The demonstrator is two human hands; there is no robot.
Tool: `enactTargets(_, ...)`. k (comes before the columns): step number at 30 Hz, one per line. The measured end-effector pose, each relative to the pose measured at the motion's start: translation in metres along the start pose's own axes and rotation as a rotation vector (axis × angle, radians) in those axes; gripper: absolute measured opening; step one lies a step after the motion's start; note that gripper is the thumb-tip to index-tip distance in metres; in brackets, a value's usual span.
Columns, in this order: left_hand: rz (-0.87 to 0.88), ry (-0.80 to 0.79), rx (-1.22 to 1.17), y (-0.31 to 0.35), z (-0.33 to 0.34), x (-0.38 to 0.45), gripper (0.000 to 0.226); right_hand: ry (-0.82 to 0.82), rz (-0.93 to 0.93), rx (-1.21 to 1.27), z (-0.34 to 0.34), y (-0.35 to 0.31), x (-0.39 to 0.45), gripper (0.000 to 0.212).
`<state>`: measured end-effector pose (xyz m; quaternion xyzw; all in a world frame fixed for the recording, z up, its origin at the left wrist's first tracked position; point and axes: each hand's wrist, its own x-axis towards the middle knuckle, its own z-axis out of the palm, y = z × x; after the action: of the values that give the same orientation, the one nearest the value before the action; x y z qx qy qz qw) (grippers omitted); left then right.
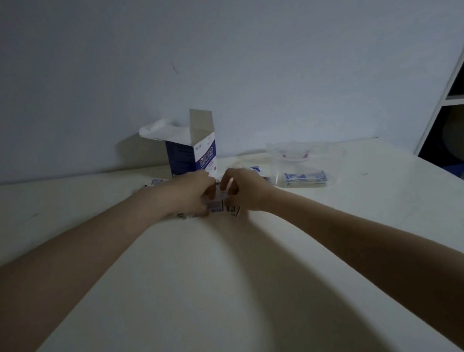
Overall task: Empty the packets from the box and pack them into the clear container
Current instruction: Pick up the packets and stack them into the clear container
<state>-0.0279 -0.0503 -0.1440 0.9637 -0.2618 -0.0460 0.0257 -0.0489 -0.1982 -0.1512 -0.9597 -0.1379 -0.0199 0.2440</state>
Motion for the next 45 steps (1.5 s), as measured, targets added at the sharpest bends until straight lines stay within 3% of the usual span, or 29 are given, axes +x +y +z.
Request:
enactTargets(3,0.010,0.014,0.010,0.007,0.000,0.005,0.029,0.038,0.063,0.181,-0.013,0.007,-0.004,0.025)
enactTargets(11,-0.023,0.015,-0.038,0.009,-0.003,0.009,0.030,0.130,0.009,0.118,-0.052,0.023,-0.015,0.024)
enactTargets(17,0.102,0.257,-0.443,0.036,-0.019,0.005,0.032,0.156,-0.061,0.067,-0.075,0.025,-0.023,0.022)
enactTargets(20,0.131,0.205,-0.483,0.050,-0.024,0.013,0.024,0.228,-0.069,0.241,-0.085,0.022,-0.026,0.019)
enactTargets(23,0.090,0.194,-0.672,0.060,-0.024,0.017,0.013,0.330,-0.032,0.487,-0.084,0.026,-0.030,0.018)
enactTargets(26,0.045,0.157,-0.879,0.066,-0.021,0.015,0.009,0.267,0.077,0.817,-0.078,0.032,-0.035,0.032)
enactTargets(28,-0.006,0.149,-0.959,0.066,-0.017,0.013,0.008,0.209,0.125,0.739,-0.071,0.035,-0.039,0.040)
enactTargets(30,-0.048,0.170,-0.987,0.065,-0.014,0.013,0.010,0.236,0.169,0.587,-0.061,0.036,-0.039,0.032)
enactTargets(33,-0.069,0.146,-1.055,0.067,-0.011,0.012,0.008,0.303,0.222,0.557,-0.051,0.040,-0.035,0.035)
enactTargets(37,-0.105,0.075,-1.280,0.066,-0.012,0.009,0.012,0.222,0.190,0.547,-0.051,0.040,-0.034,0.024)
enactTargets(40,-0.127,0.053,-1.270,0.062,-0.011,0.008,0.015,0.143,0.171,0.590,-0.048,0.042,-0.034,0.028)
enactTargets(43,-0.140,0.066,-1.272,0.064,-0.007,0.007,0.014,0.109,0.168,0.590,-0.044,0.041,-0.036,0.015)
enactTargets(45,-0.146,0.097,-1.260,0.067,-0.004,0.006,0.014,0.114,0.209,0.534,-0.043,0.040,-0.038,0.025)
